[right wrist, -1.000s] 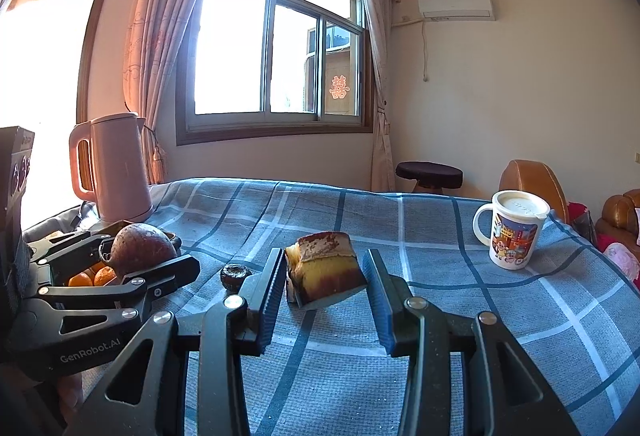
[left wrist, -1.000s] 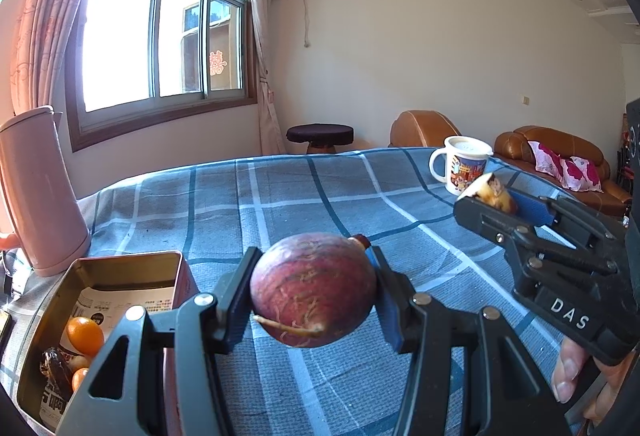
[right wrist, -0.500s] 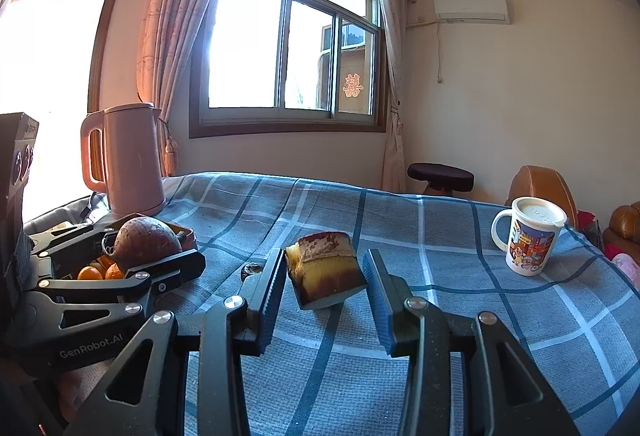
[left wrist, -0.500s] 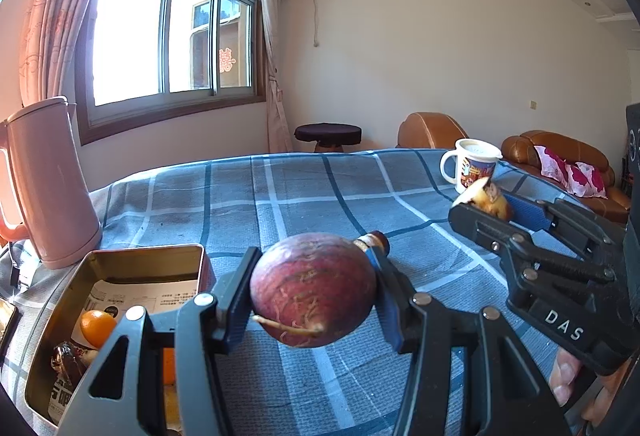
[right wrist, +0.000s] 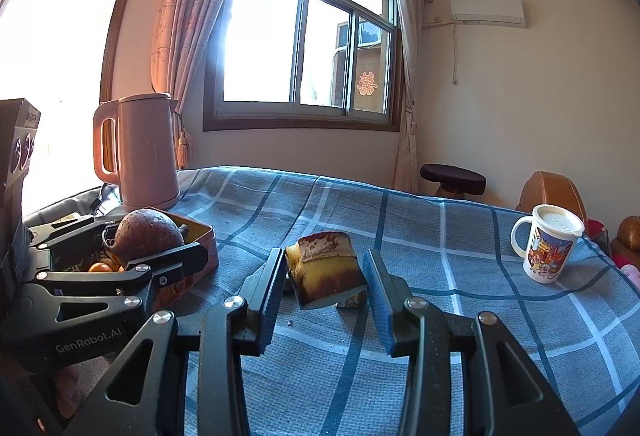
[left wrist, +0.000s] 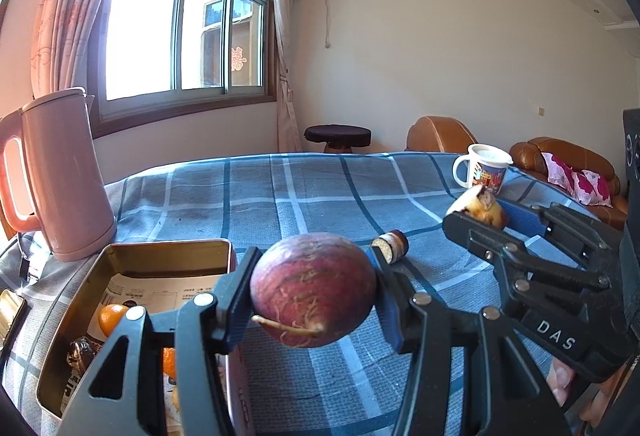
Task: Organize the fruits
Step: 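Carry the purple-red fruit in the left tool toward the tin while the right tool carries its piece, then open the left tool over the tin while the right tool releases its cut piece into it, then reach the left tool to the dark brown fruit while the right tool reaches a cut fruit slice, then grasp the dark brown fruit with the left tool while the right tool grasps the cut slice, then carry the dark brown fruit in the left tool to the tin while the right tool carries the slice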
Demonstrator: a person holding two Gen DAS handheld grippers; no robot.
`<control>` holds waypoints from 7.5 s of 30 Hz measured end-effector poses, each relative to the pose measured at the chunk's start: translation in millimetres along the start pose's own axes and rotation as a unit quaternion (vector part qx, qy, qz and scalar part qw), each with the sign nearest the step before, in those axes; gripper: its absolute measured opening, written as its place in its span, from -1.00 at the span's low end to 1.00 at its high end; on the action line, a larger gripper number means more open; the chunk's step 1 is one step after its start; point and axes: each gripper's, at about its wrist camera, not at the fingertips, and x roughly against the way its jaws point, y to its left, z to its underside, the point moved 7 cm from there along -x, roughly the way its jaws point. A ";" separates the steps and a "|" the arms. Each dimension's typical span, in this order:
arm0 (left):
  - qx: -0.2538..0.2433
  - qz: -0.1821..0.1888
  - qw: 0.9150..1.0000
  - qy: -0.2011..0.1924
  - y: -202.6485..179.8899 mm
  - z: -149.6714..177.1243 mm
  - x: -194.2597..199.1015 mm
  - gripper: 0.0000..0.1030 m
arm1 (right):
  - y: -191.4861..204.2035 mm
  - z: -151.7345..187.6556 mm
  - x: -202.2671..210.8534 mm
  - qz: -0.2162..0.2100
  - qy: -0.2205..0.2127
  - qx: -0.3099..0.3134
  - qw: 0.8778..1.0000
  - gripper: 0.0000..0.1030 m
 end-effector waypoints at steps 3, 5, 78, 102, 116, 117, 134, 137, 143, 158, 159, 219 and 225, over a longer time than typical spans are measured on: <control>0.004 -0.004 1.000 -0.001 6.5 0.8 1.8 0.06 | 4.9 -0.5 -2.3 -0.005 0.002 0.001 1.000 -0.19; 0.006 -0.007 1.000 -0.001 10.9 1.3 2.7 0.06 | 8.8 -0.9 -3.6 -0.009 0.003 0.003 1.000 -0.19; 0.062 -0.104 0.992 0.035 147.9 24.3 29.7 0.06 | 156.9 -6.7 -52.2 -0.143 0.059 0.074 0.985 -0.19; 0.032 -0.121 0.991 0.050 151.1 28.8 37.9 0.53 | 190.8 14.6 -65.1 -0.187 0.124 0.121 0.967 -0.18; 0.042 -0.078 0.996 -0.006 98.7 -11.7 43.1 0.95 | 85.3 -10.3 -33.0 -0.110 0.086 0.079 0.987 0.28; 0.038 -0.070 0.997 -0.007 88.9 -15.1 40.1 0.95 | 69.5 -12.9 -33.2 -0.094 0.086 0.066 0.990 0.29; 0.003 -0.018 0.998 0.066 1.0 -27.7 -68.8 0.97 | -46.8 19.7 -107.2 0.019 0.190 -0.050 0.980 0.29; -0.001 -0.025 0.997 0.069 6.1 -28.2 -73.3 0.97 | -44.5 25.6 -116.1 0.016 0.204 -0.047 0.978 0.29; 0.015 -0.059 0.993 0.104 23.6 -24.5 -96.1 0.97 | -43.8 32.6 -126.2 0.014 0.220 -0.046 0.974 0.26; -0.015 0.021 0.985 0.173 -11.2 -1.4 -136.3 0.45 | -67.0 41.6 -121.8 0.024 0.237 -0.068 0.969 -0.38; -0.019 0.028 0.983 0.181 -15.2 2.9 -139.5 0.44 | -69.4 41.4 -120.3 0.026 0.235 -0.072 0.969 -0.38; -0.033 0.033 0.995 0.089 -21.4 -12.3 -95.9 -0.18 | -49.9 0.9 -63.0 0.029 0.069 -0.023 0.997 -0.38; -0.032 0.033 0.995 0.083 -21.1 -11.9 -92.3 -0.18 | -49.1 -0.2 -57.3 0.028 0.058 -0.025 0.998 -0.38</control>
